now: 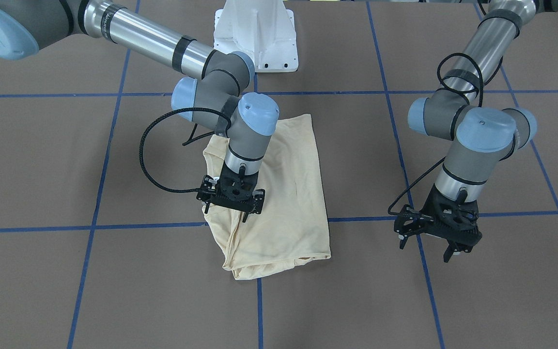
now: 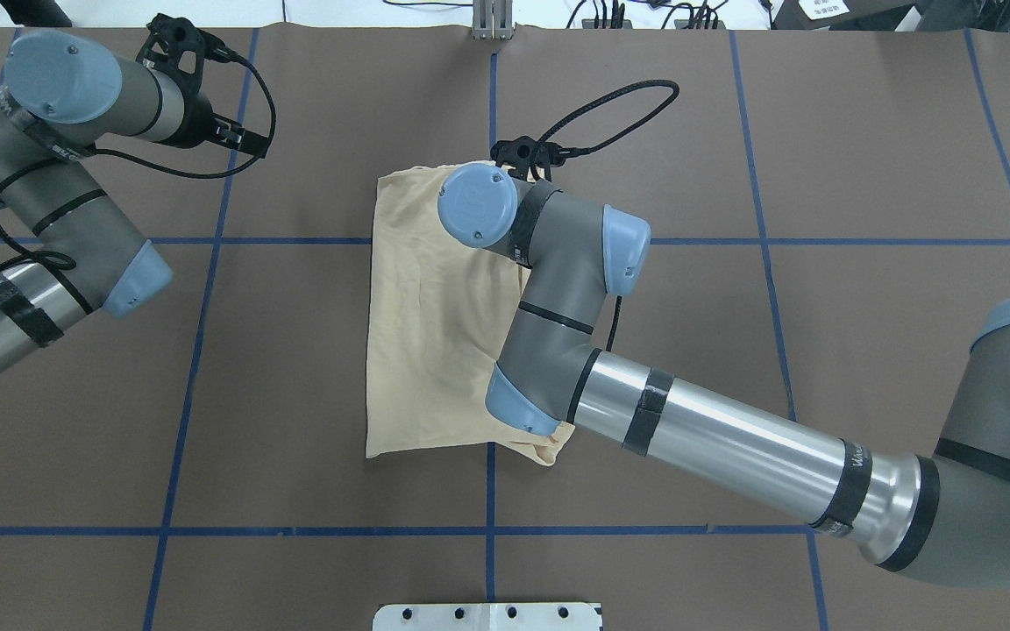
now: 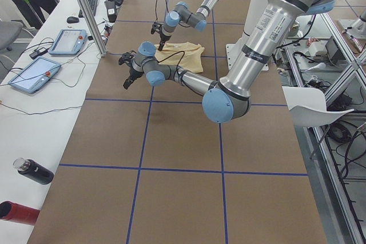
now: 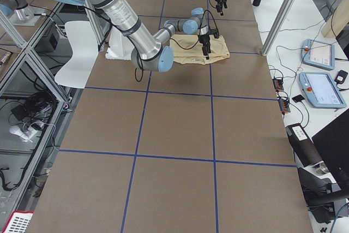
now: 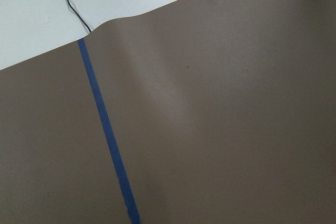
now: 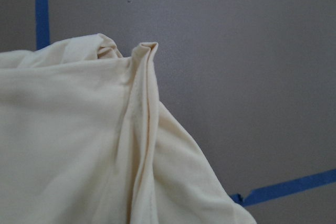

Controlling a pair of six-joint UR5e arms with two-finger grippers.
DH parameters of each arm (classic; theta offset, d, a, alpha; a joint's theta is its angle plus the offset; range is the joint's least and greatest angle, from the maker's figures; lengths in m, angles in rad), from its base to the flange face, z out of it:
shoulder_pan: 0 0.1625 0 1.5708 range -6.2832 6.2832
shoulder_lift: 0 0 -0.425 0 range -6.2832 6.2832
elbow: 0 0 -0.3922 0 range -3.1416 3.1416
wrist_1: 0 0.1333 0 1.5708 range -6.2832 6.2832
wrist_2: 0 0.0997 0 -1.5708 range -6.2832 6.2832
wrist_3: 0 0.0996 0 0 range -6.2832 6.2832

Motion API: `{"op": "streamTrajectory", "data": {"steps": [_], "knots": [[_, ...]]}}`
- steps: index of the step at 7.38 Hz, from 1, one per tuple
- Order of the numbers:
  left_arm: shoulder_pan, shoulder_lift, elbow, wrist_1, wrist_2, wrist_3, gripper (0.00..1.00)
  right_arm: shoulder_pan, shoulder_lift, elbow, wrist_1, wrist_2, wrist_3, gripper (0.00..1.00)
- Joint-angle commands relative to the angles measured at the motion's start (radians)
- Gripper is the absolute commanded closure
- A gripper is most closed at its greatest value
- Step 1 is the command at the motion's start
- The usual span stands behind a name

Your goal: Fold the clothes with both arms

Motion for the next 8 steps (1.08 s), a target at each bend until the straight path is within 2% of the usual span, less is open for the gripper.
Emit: {"op": "streamTrajectory", "data": {"steps": [1, 5, 7, 8], "knots": [[0.0, 0.0, -0.002, -0.002, 0.0, 0.0, 0.0, 0.0, 0.029, -0.011, -0.092, 0.0, -0.021, 0.0], [0.0, 0.0, -0.002, 0.0, 0.0, 0.0, 0.0, 0.041, 0.015, 0.017, -0.32, -0.005, -0.159, 0.0], [0.0, 0.0, -0.002, -0.002, 0.0, 0.0, 0.0, 0.054, -0.069, 0.155, -0.327, -0.003, -0.203, 0.0], [0.0, 0.0, -0.002, -0.002, 0.0, 0.0, 0.0, 0.054, -0.071, 0.233, -0.312, 0.006, -0.19, 0.0]]}}
